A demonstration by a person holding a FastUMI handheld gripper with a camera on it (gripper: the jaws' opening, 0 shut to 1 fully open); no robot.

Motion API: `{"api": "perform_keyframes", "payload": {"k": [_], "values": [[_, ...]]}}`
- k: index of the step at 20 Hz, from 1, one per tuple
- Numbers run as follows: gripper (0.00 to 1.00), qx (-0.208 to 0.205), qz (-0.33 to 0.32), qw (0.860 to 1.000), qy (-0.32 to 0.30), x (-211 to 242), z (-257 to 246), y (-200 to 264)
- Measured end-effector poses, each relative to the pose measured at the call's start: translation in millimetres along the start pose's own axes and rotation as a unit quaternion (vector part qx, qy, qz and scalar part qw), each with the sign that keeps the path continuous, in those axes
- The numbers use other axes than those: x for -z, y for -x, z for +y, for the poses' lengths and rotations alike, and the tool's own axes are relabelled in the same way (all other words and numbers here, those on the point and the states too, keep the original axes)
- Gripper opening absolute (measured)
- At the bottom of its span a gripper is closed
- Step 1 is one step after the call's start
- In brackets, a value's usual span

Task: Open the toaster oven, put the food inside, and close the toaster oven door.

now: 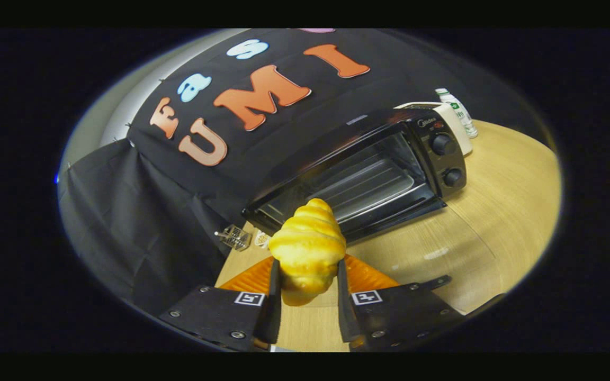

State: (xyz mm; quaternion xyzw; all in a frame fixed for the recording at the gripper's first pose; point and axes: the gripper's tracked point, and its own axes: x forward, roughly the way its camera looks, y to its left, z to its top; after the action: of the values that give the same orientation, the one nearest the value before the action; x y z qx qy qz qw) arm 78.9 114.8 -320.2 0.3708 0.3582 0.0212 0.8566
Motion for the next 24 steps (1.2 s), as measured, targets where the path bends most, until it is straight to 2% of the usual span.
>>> {"api": "perform_keyframes", "payload": {"k": [4,11,15,17,19,20,22,24], "values": [[0.45,0.007,-0.003,0.999,-0.047,-9.6,-7.9,-32.8],[0.44,-0.018,-0.032,0.992,-0.118,-32.1,-8.6,-76.2],[0.44,0.005,-0.045,0.992,-0.115,-42.1,-26.1,-98.0],[0.45,0.022,-0.064,0.994,-0.088,-48.7,-30.2,-103.4],[0.57,0.039,-0.087,0.994,-0.047,-59.1,-33.3,-105.8],[0.68,0.048,-0.085,0.995,-0.029,-59.4,-35.8,-108.2],[0.80,0.059,-0.082,0.995,0.000,-57.8,-38.2,-109.5],[0.85,0.059,-0.082,0.995,0.015,-57.9,-36.7,-113.0]]}}
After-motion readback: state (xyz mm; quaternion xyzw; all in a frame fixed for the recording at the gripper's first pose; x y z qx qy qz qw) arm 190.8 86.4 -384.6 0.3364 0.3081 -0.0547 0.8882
